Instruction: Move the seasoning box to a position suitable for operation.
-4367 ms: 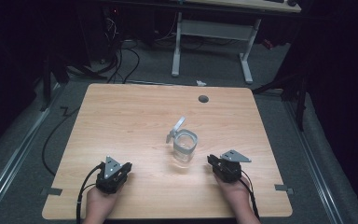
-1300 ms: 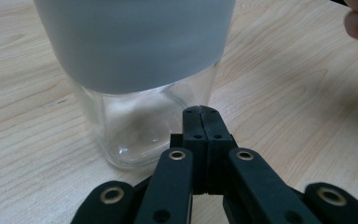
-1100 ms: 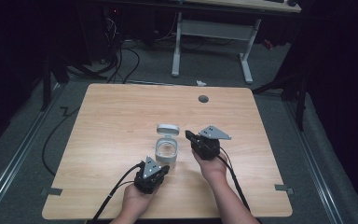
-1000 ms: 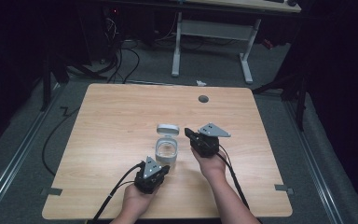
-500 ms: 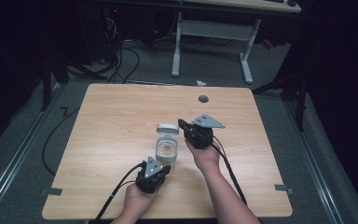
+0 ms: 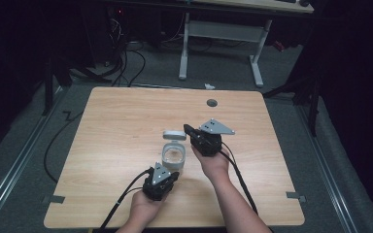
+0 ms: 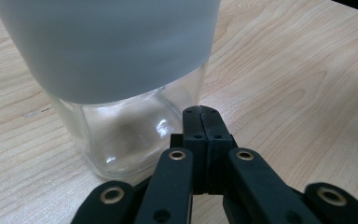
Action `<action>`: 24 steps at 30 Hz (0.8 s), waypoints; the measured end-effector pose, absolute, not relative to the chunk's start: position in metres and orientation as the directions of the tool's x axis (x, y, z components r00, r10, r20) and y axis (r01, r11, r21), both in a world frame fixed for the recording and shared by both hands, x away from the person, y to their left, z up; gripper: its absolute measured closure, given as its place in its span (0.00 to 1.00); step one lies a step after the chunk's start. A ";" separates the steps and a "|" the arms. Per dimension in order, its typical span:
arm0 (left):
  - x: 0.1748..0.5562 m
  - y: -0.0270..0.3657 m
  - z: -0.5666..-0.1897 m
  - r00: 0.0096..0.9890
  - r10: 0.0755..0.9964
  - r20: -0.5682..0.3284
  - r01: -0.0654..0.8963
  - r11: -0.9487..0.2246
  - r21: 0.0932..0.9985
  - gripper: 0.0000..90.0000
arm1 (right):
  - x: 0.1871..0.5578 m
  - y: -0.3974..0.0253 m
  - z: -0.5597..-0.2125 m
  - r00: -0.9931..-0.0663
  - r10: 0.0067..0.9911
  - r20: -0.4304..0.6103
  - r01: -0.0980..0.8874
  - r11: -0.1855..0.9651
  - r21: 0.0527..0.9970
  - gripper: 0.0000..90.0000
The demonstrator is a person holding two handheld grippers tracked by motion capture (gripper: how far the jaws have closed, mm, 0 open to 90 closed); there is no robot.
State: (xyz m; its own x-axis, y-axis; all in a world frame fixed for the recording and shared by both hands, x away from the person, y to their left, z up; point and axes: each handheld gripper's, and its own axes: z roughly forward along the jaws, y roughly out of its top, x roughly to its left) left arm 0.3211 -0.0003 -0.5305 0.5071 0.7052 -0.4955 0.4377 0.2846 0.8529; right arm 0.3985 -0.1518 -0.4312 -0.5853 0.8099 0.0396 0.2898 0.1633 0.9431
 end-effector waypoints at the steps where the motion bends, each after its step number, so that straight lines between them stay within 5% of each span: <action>1: 0.321 0.000 -0.530 0.507 0.705 -0.496 0.438 0.285 0.853 1.00 | 0.397 -0.152 -0.433 -0.587 0.809 0.040 0.290 0.164 0.943 1.00; 24: 0.320 -0.002 -0.524 0.515 0.699 -0.496 0.430 0.289 0.855 1.00 | 0.354 -0.171 -0.448 -0.585 0.811 0.017 0.281 0.183 0.942 1.00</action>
